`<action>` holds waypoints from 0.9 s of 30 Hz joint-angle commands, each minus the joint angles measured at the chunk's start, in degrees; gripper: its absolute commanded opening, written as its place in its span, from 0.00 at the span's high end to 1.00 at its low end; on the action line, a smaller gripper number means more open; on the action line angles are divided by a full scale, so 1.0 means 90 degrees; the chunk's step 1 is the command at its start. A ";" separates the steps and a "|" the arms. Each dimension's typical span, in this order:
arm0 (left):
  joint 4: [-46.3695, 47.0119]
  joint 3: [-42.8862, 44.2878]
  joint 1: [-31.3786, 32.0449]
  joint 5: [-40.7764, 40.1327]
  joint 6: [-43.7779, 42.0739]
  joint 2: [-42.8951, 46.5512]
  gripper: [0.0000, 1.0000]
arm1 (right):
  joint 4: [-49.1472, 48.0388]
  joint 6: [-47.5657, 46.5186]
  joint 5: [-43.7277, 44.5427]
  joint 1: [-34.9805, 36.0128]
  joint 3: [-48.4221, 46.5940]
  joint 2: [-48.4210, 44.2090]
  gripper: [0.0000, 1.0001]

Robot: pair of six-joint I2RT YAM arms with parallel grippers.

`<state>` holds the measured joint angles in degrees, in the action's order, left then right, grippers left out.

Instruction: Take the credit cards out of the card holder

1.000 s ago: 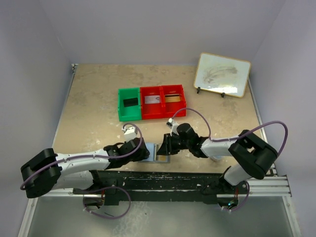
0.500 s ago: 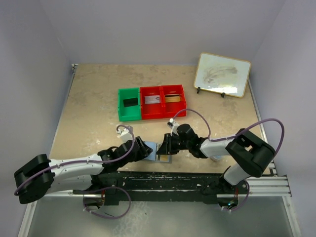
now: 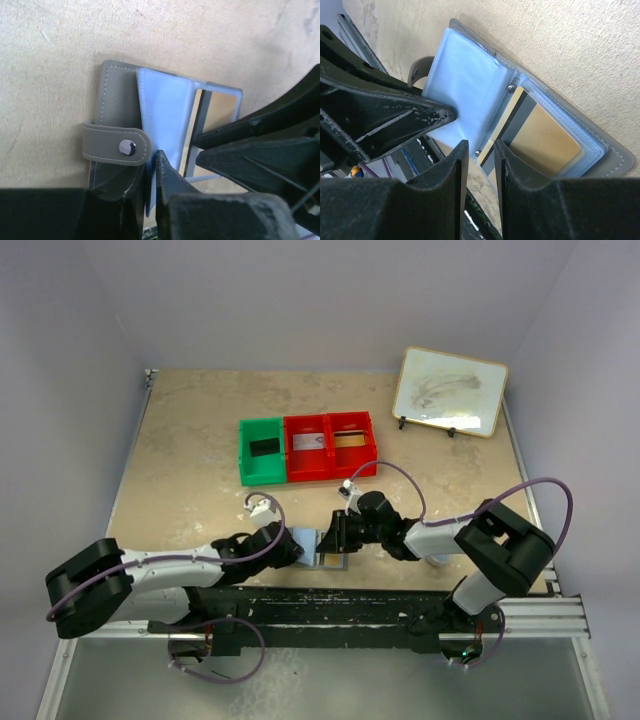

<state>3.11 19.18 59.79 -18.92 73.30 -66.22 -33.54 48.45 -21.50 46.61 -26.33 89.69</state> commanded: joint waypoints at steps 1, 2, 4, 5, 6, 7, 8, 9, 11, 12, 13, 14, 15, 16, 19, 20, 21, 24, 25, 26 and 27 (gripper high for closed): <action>-0.0985 0.0769 0.0085 -0.0461 -0.0404 -0.0398 0.97 | 0.0556 -0.0112 0.0472 0.0046 0.0066 0.0175 0.69; -0.1280 0.0896 0.0119 -0.0640 -0.0454 -0.0443 1.00 | 0.0574 -0.0110 0.0479 0.0046 0.0057 0.0169 0.69; -0.1738 0.1146 0.0193 -0.0937 -0.0595 -0.0492 1.00 | 0.0619 -0.0128 0.0489 0.0046 0.0028 0.0152 0.69; -0.1964 0.1291 0.0256 -0.1139 -0.0658 -0.0516 1.00 | 0.0650 -0.0142 0.0501 0.0046 0.0009 0.0144 0.69; -0.2206 0.1439 0.0351 -0.1354 -0.0724 -0.0578 1.00 | 0.0664 -0.0153 0.0508 0.0046 -0.0010 0.0142 0.69; -0.2407 0.1583 0.0447 -0.1566 -0.0762 -0.0654 1.00 | 0.0677 -0.0159 0.0513 0.0045 -0.0027 0.0142 0.69; -0.2612 0.1701 0.0536 -0.1745 -0.0778 -0.0747 1.00 | 0.0697 -0.0153 0.0527 0.0046 -0.0045 0.0133 0.69; -0.2762 0.1816 0.0604 -0.1858 -0.0793 -0.0848 1.00 | 0.0711 -0.0150 0.0544 0.0046 -0.0061 0.0127 0.68; -0.3003 0.1993 0.0773 -0.2070 -0.0800 -0.1065 1.00 | 0.0793 -0.0151 0.0646 0.0046 -0.0099 0.0105 0.68; -0.3089 0.2064 0.0908 -0.2198 -0.0776 -0.1164 1.00 | 0.0834 -0.0154 0.0692 0.0046 -0.0115 0.0092 0.68; -0.3193 0.2118 0.1016 -0.2321 -0.0744 -0.1270 1.00 | 0.0878 -0.0156 0.0740 0.0046 -0.0133 0.0076 0.68; -0.3282 0.2159 0.1112 -0.2444 -0.0710 -0.1386 1.00 | 0.0939 -0.0167 0.0787 0.0046 -0.0174 0.0074 0.68; -0.3360 0.2211 0.1186 -0.2525 -0.0687 -0.1513 1.00 | 0.1015 -0.0169 0.0842 0.0046 -0.0208 0.0074 0.68; -0.3507 0.2272 0.1248 -0.2602 -0.0637 -0.1632 1.00 | 0.1100 -0.0168 0.0911 0.0046 -0.0262 0.0083 0.68; -0.3762 0.2400 0.1427 -0.2805 -0.0533 -0.1928 1.00 | 0.1280 -0.0136 0.1089 0.0046 -0.0315 0.0084 0.68; -0.3792 0.2447 0.1477 -0.2844 -0.0518 -0.1975 1.00 | 0.1299 -0.0121 0.1114 0.0046 -0.0311 0.0076 0.68; -0.3794 0.2476 0.1526 -0.2866 -0.0509 -0.2003 1.00 | 0.1291 -0.0122 0.1118 0.0046 -0.0292 0.0069 0.67; -0.3664 0.2477 0.1578 -0.2844 -0.0474 -0.1918 1.00 | 0.1264 -0.0119 0.1088 0.0046 -0.0305 0.0088 0.67; -0.3561 0.2441 0.1579 -0.2819 -0.0462 -0.1827 0.95 | 0.1252 -0.0135 0.1065 0.0046 -0.0308 0.0100 0.67; -0.3423 0.2394 0.1579 -0.2778 -0.0457 -0.1719 0.92 | 0.1219 -0.0138 0.1032 0.0046 -0.0320 0.0118 0.67; -0.3256 0.2331 0.1579 -0.2727 -0.0495 -0.1614 0.90 | 0.1184 -0.0147 0.0976 0.0046 -0.0326 0.0135 0.67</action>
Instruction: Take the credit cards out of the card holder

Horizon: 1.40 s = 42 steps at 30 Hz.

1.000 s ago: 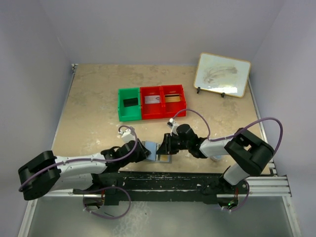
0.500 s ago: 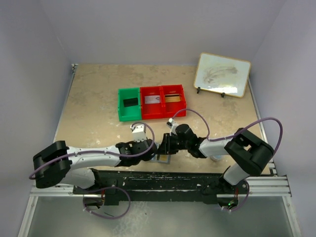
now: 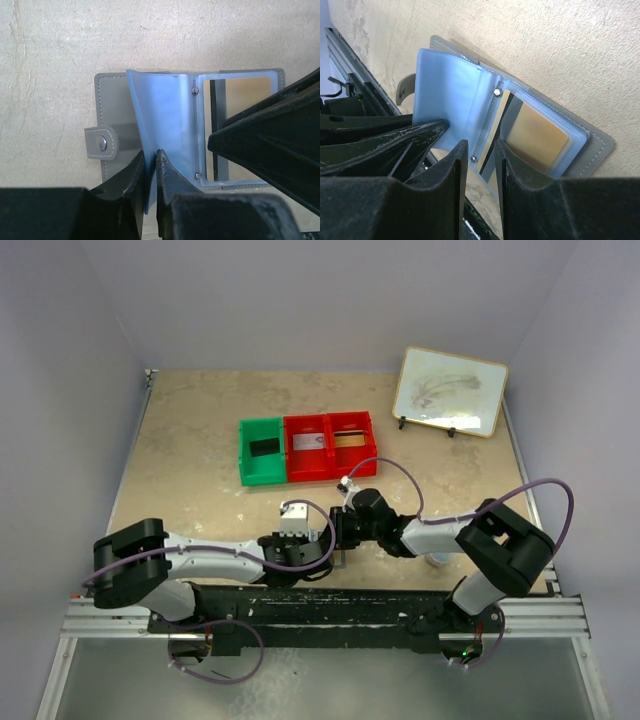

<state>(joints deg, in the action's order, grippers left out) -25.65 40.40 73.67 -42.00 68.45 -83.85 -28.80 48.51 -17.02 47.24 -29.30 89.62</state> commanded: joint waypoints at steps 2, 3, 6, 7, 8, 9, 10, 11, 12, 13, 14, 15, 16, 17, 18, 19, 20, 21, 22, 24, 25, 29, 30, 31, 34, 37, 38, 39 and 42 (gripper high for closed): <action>0.0273 -0.0139 0.0030 -0.0059 0.0008 0.0578 0.77 | 0.0611 -0.0161 0.0431 -0.0025 0.0009 0.0191 0.67; 0.0457 -0.0200 0.0031 0.0006 -0.0011 0.0702 0.73 | 0.0599 -0.0148 0.0419 -0.0025 0.0016 0.0196 0.67; 0.0777 -0.0285 0.0023 0.0010 -0.0097 0.0854 0.68 | 0.0538 -0.0127 0.0390 -0.0025 0.0042 0.0217 0.67; 0.0730 -0.0267 0.0011 -0.0050 -0.0095 0.0823 0.68 | 0.0518 -0.0118 0.0387 -0.0025 0.0052 0.0210 0.67; 0.0649 -0.0220 -0.0020 -0.0097 -0.0112 0.0758 0.69 | 0.0506 -0.0103 0.0381 -0.0025 0.0062 0.0213 0.67; 0.0556 -0.0163 -0.0050 -0.0121 -0.0129 0.0669 0.72 | 0.0491 -0.0089 0.0377 -0.0025 0.0073 0.0215 0.67; 0.0476 -0.0106 -0.0081 -0.0128 -0.0173 0.0575 0.75 | 0.0481 -0.0088 0.0370 -0.0025 0.0088 0.0209 0.67; 0.0417 -0.0056 -0.0102 -0.0133 -0.0216 0.0490 0.79 | 0.0479 -0.0084 0.0363 -0.0025 0.0091 0.0208 0.67; 0.0386 -0.0018 -0.0110 -0.0142 -0.0265 0.0432 0.82 | 0.0472 -0.0085 0.0358 -0.0025 0.0083 0.0208 0.67; 0.0370 0.0021 -0.0112 -0.0167 -0.0294 0.0368 0.86 | 0.0475 -0.0093 0.0350 -0.0025 0.0082 0.0213 0.67; 0.0315 0.0072 -0.0110 -0.0217 -0.0342 0.0292 0.89 | 0.0477 -0.0093 0.0348 -0.0025 0.0066 0.0211 0.67; 0.0195 0.0156 -0.0109 -0.0314 -0.0365 0.0210 0.93 | 0.0484 -0.0097 0.0339 -0.0027 0.0066 0.0217 0.67; 0.0001 0.0324 -0.0102 -0.0425 -0.0374 0.0097 0.96 | 0.0482 -0.0097 0.0330 -0.0025 0.0058 0.0227 0.67; -0.0245 0.0451 -0.0100 -0.0526 -0.0372 -0.0037 0.98 | 0.0484 -0.0101 0.0320 -0.0025 0.0044 0.0236 0.67; -0.0538 0.0585 -0.0087 -0.0627 -0.0370 -0.0160 1.00 | 0.0485 -0.0098 0.0319 -0.0025 0.0035 0.0245 0.67; -0.0722 0.0697 -0.0074 -0.0706 -0.0377 -0.0281 1.00 | 0.0484 -0.0097 0.0318 -0.0025 0.0034 0.0247 0.67; -0.0845 0.0770 -0.0050 -0.0765 -0.0395 -0.0365 1.00 | 0.0482 -0.0098 0.0318 -0.0025 0.0035 0.0254 0.67; -0.0931 0.0829 -0.0021 -0.0810 -0.0405 -0.0444 1.00 | 0.0484 -0.0097 0.0323 -0.0025 0.0038 0.0256 0.67; -0.0991 0.0859 0.0021 -0.0853 -0.0411 -0.0493 1.00 | 0.0485 -0.0100 0.0328 -0.0025 0.0044 0.0261 0.67; -0.1126 0.0899 0.0112 -0.0948 -0.0356 -0.0645 1.00 | 0.0510 -0.0094 0.0359 -0.0025 0.0022 0.0258 0.67; -0.1196 0.0919 0.0160 -0.0995 -0.0289 -0.0695 1.00 | 0.0518 -0.0088 0.0382 -0.0025 0.0020 0.0243 0.67; -0.1352 0.0921 0.0308 -0.1065 -0.0065 -0.0926 1.00 | 0.0579 -0.0016 0.0545 -0.0025 0.0055 0.0165 0.66; -0.1379 0.0928 0.0348 -0.1094 -0.0010 -0.0944 1.00 | 0.0582 0.0003 0.0573 -0.0025 0.0054 0.0160 0.66; -0.1391 0.0930 0.0380 -0.1134 0.0041 -0.0952 1.00 | 0.0587 0.0002 0.0593 -0.0025 0.0060 0.0158 0.65; -0.1205 0.0912 0.0408 -0.1120 -0.0036 -0.0855 0.94 | 0.0602 0.0013 0.0602 -0.0025 0.0050 0.0214 0.65; -0.0730 0.0868 0.0295 -0.0909 -0.0440 -0.0577 0.83 | 0.0571 0.0016 0.0585 -0.0025 0.0015 0.0315 0.65; -0.0496 0.0808 0.0207 -0.0762 -0.0597 -0.0452 0.81 | 0.0552 0.0027 0.0575 -0.0025 0.0023 0.0337 0.65; -0.0270 0.0726 0.0104 -0.0604 -0.0739 -0.0339 0.80 | 0.0532 0.0038 0.0565 -0.0025 0.0040 0.0348 0.65; 0.0152 0.0566 -0.0211 -0.0297 -0.0937 -0.0120 0.80 | 0.0538 0.0056 0.0563 -0.0025 0.0070 0.0314 0.65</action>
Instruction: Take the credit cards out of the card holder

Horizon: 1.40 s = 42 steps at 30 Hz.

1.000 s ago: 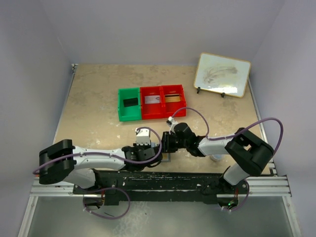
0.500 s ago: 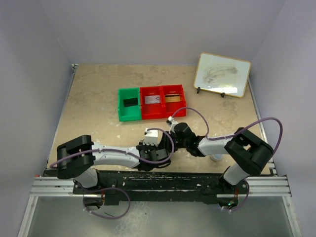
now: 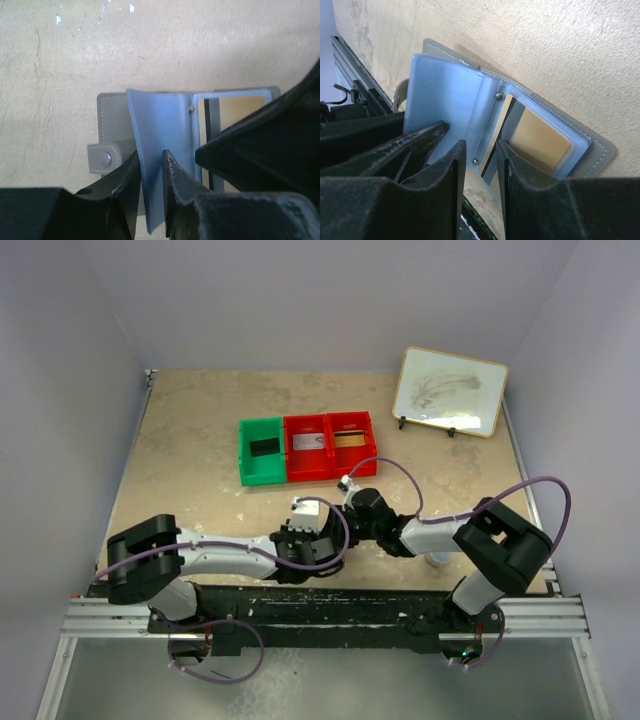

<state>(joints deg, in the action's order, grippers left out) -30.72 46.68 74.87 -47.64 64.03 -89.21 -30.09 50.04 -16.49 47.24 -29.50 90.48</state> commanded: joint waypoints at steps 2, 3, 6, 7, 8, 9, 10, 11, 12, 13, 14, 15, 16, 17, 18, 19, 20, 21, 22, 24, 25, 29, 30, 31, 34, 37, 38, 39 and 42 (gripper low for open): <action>0.0625 -0.0116 -0.0455 0.0356 -0.0474 0.0520 0.81 | 0.0688 -0.0117 0.0452 -0.0025 0.0119 0.0113 0.65; 0.0560 -0.0107 -0.0482 0.0344 -0.0453 0.0559 0.81 | 0.0675 -0.0131 0.0397 -0.0025 0.0115 -0.0035 0.64; 0.0609 -0.0143 -0.0555 0.0493 -0.0498 0.0815 0.77 | 0.0827 -0.0203 0.0443 -0.0025 0.0019 -0.0505 0.63; 0.0637 -0.0154 -0.0581 0.0554 -0.0511 0.0937 0.74 | 0.1025 -0.0235 0.0531 -0.0025 -0.0025 -0.0699 0.62; 0.0651 -0.0156 -0.0618 0.0599 -0.0533 0.1064 0.71 | 0.1260 -0.0296 0.0609 -0.0025 -0.0080 -0.0866 0.61; 0.0650 -0.0137 -0.0701 0.0651 -0.0589 0.1188 0.69 | 0.1498 -0.0342 0.0700 -0.0025 -0.0132 -0.1049 0.60; 0.0656 -0.0112 -0.0779 0.0705 -0.0675 0.1315 0.66 | 0.1740 -0.0369 0.0783 -0.0025 -0.0160 -0.1225 0.59; 0.0630 -0.0050 -0.0868 0.0744 -0.0766 0.1433 0.63 | 0.1947 -0.0382 0.0856 -0.0025 -0.0160 -0.1388 0.58; 0.0634 -0.0003 -0.0983 0.0779 -0.0896 0.1524 0.59 | 0.2128 -0.0377 0.0911 -0.0030 -0.0132 -0.1571 0.57; 0.0672 0.0077 -0.1097 0.0905 -0.1061 0.1602 0.58 | 0.2244 -0.0354 0.0931 -0.0025 -0.0075 -0.1742 0.57; 0.0764 0.0139 -0.1220 0.1049 -0.1327 0.1646 0.57 | 0.2331 -0.0333 0.0926 -0.0025 -0.0012 -0.1890 0.57; 0.0880 0.0193 -0.1350 0.1229 -0.1534 0.1669 0.57 | 0.2353 -0.0306 0.0927 -0.0025 0.0068 -0.2045 0.57; 0.1061 0.0232 -0.1486 0.1503 -0.1794 0.1661 0.56 | 0.2299 -0.0240 0.0935 -0.0025 0.0142 -0.2179 0.57; 0.1363 0.0270 -0.1623 0.1861 -0.2059 0.1607 0.56 | 0.2231 -0.0180 0.0819 -0.0025 0.0234 -0.2324 0.57; 0.1505 0.0323 -0.1759 0.2130 -0.2228 0.1497 0.56 | 0.2052 -0.0095 0.0579 -0.0025 0.0442 -0.2488 0.57; 0.1638 0.0371 -0.1868 0.2321 -0.2363 0.1358 0.56 | 0.1778 -0.0019 0.0151 -0.0020 0.0632 -0.2606 0.56; 0.1747 0.0423 -0.1957 0.2509 -0.2492 0.1190 0.56 | 0.1492 0.0078 -0.0145 -0.0011 0.0816 -0.2724 0.55; 0.1843 0.0477 -0.2015 0.2689 -0.2632 0.1001 0.56 | 0.1217 0.0198 -0.0396 0.0034 0.0998 -0.2834 0.55; 0.1912 0.0524 -0.2073 0.2828 -0.2724 0.0760 0.56 | 0.0989 0.0289 -0.0548 0.0121 0.1141 -0.2925 0.54; 0.2165 0.0535 -0.2202 0.3182 -0.2821 0.0416 0.56 | 0.0801 0.0362 -0.0577 0.0374 0.1261 -0.2999 0.51; 0.2315 0.0520 -0.2277 0.3365 -0.2817 0.0260 0.56 | 0.0835 0.0385 -0.0490 0.0516 0.1263 -0.2965 0.49; 0.2808 0.0304 -0.2468 0.3663 -0.2634 -0.0160 0.57 | 0.0674 0.0481 -0.0298 0.0823 0.1329 -0.2608 0.47; 0.2929 0.0194 -0.2514 0.3710 -0.2555 -0.0185 0.57 | 0.0606 0.0484 -0.0292 0.0864 0.1333 -0.2495 0.47; 0.3005 0.0086 -0.2556 0.3806 -0.2508 -0.0209 0.57 | 0.0595 0.0477 -0.0254 0.0898 0.1308 -0.2381 0.47; 0.2936 -0.0118 -0.2596 0.3888 -0.2437 -0.0188 0.58 | 0.0734 0.0474 0.0003 0.0905 0.1210 -0.2011 0.45; 0.2844 -0.0412 -0.2596 0.3839 -0.2301 -0.0008 0.58 | 0.0848 0.0440 -0.0038 0.0907 0.1045 -0.1519 0.43; 0.2805 -0.0535 -0.2599 0.3799 -0.2232 0.0089 0.58 | 0.0788 0.0428 0.0027 0.0892 0.0959 -0.1346 0.43; 0.2744 -0.0641 -0.2597 0.3728 -0.2157 0.0222 0.58 | 0.0848 0.0295 0.0117 0.0810 0.0846 -0.1194 0.42; 0.2540 -0.0958 -0.2590 0.3597 -0.1994 0.0554 0.58 | 0.0853 -0.0037 -0.0090 0.0266 0.0634 -0.0880 0.43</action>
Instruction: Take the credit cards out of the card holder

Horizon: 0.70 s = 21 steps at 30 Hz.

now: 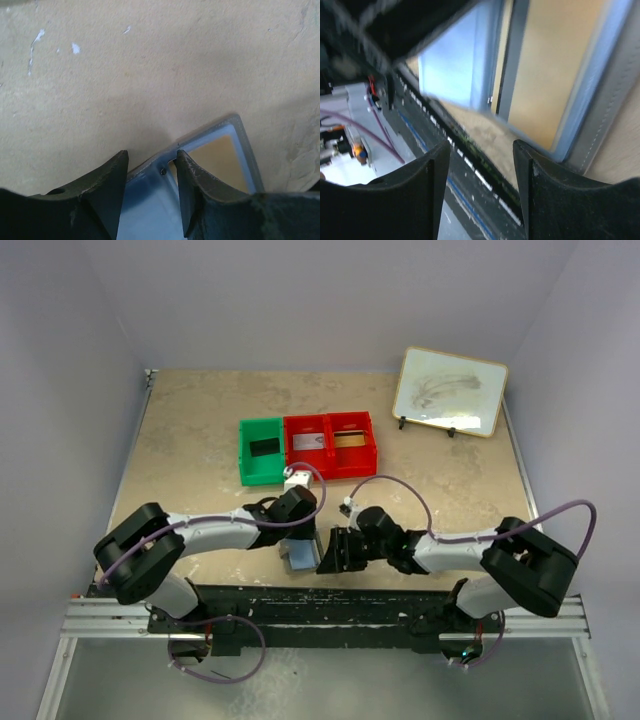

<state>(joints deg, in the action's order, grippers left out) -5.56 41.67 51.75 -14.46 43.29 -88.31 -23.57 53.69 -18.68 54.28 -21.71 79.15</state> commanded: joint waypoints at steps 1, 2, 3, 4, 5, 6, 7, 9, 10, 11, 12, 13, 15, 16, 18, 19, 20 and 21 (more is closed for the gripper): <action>-0.0305 -0.0505 -0.0024 -0.0114 0.0359 0.0590 0.59 | -0.0013 -0.0471 0.0028 -0.0722 -0.0213 0.0408 0.43; -0.0321 -0.0610 -0.0019 -0.0100 0.0424 0.0724 0.59 | -0.0176 -0.0461 -0.0068 -0.0927 -0.0176 0.0416 0.43; -0.0307 -0.0733 -0.0022 -0.0077 0.0493 0.0857 0.59 | -0.0281 -0.0479 -0.0119 -0.1074 -0.0173 0.0414 0.43; -0.0275 -0.0860 -0.0020 -0.0044 0.0565 0.1008 0.59 | -0.0281 -0.0500 -0.0109 -0.1188 -0.0216 0.0427 0.42; -0.0209 -0.0979 -0.0018 0.0007 0.0641 0.1142 0.59 | -0.0215 -0.0553 -0.0066 -0.1249 -0.0313 0.0458 0.42; -0.0097 -0.1116 -0.0010 0.0098 0.0712 0.1254 0.59 | -0.0145 -0.0641 -0.0047 -0.1288 -0.0426 0.0526 0.42; 0.0077 -0.1300 -0.0008 0.0248 0.0780 0.1354 0.59 | -0.0013 -0.0730 -0.0032 -0.1320 -0.0586 0.0665 0.41; 0.0537 -0.1599 0.0059 0.0554 0.0952 0.1424 0.59 | 0.0224 -0.0876 0.0071 -0.1391 -0.0924 0.0927 0.41; 0.0742 -0.1684 0.0138 0.0644 0.1056 0.1411 0.60 | 0.0286 -0.0959 0.0103 -0.1427 -0.1100 0.1058 0.41; 0.0886 -0.1725 0.0283 0.0650 0.1146 0.1377 0.60 | 0.0432 -0.1042 0.0195 -0.1442 -0.1287 0.1184 0.41; 0.0965 -0.1719 0.0466 0.0588 0.1228 0.1303 0.61 | 0.0572 -0.1156 0.0276 -0.1459 -0.1495 0.1301 0.41; 0.1015 -0.1678 0.0699 0.0449 0.1360 0.1232 0.62 | 0.0699 -0.1262 0.0337 -0.1456 -0.1705 0.1412 0.41; 0.1051 -0.1574 0.1172 0.0156 0.1608 0.1087 0.62 | 0.1076 -0.1566 0.0462 -0.1456 -0.2228 0.1614 0.41; 0.1134 -0.1564 0.1364 0.0026 0.1793 0.1011 0.63 | 0.1243 -0.1674 0.0465 -0.1460 -0.2412 0.1691 0.41; 0.1280 -0.1598 0.1660 -0.0302 0.2216 0.0915 0.63 | 0.1501 -0.1928 0.0471 -0.1461 -0.2733 0.1839 0.41; 0.1303 -0.1602 0.1775 -0.0473 0.2415 0.0871 0.63 | 0.1589 -0.2028 0.0482 -0.1456 -0.2854 0.1892 0.41; 0.1325 -0.1594 0.1901 -0.0638 0.2568 0.0818 0.63 | 0.1659 -0.2112 0.0462 -0.1460 -0.2959 0.1939 0.41; 0.1362 -0.1578 0.1989 -0.0781 0.2697 0.0780 0.63 | 0.1758 -0.2231 0.0448 -0.1461 -0.3065 0.2002 0.41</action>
<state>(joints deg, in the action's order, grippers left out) 5.89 27.83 66.78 -16.82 59.44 -78.98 -13.47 39.11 -14.85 40.56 -45.80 96.25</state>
